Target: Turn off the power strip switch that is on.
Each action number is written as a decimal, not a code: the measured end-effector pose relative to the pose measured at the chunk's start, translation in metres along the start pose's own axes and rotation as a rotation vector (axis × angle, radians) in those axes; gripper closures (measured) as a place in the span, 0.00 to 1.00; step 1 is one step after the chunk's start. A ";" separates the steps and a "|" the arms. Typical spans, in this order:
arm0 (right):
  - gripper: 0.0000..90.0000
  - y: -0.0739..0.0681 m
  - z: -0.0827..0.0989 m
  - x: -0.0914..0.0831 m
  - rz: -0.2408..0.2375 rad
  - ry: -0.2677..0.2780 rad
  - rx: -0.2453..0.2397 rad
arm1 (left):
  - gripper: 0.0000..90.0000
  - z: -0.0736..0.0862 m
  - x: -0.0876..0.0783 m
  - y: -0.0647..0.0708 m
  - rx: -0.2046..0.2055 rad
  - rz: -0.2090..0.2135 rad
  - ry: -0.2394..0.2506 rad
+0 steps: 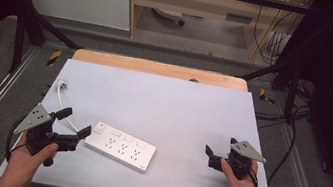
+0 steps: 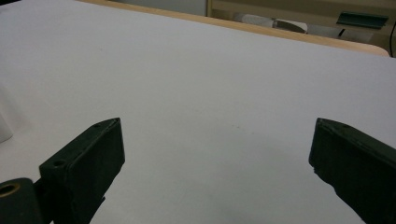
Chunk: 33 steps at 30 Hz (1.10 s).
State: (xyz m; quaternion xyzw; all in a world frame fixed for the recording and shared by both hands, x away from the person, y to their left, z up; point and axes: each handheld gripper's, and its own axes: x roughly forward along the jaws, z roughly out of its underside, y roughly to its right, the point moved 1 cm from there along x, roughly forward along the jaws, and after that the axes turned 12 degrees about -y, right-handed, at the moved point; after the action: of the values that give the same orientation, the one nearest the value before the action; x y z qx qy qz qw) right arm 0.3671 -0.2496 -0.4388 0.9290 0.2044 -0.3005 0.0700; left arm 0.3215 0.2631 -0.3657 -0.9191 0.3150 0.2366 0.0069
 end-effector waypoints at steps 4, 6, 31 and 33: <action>0.05 0.001 0.000 0.000 0.002 0.006 -0.009 | 0.05 -0.001 0.003 0.001 -0.004 -0.002 -0.011; 0.05 0.001 -0.001 -0.001 0.001 0.010 -0.004 | 0.06 -0.001 0.005 0.002 -0.005 -0.003 -0.021; 0.04 0.002 -0.001 -0.004 -0.006 0.011 -0.015 | 0.07 -0.040 0.048 0.013 0.046 -0.010 -0.101; 0.04 0.002 -0.001 -0.004 -0.004 0.010 -0.015 | 0.07 -0.044 0.051 0.014 0.051 -0.011 -0.107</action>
State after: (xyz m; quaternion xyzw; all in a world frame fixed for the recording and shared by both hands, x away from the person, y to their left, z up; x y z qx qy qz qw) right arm 0.3654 -0.2530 -0.4357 0.9295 0.2091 -0.2943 0.0754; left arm 0.3679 0.2151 -0.3471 -0.9064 0.3150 0.2773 0.0487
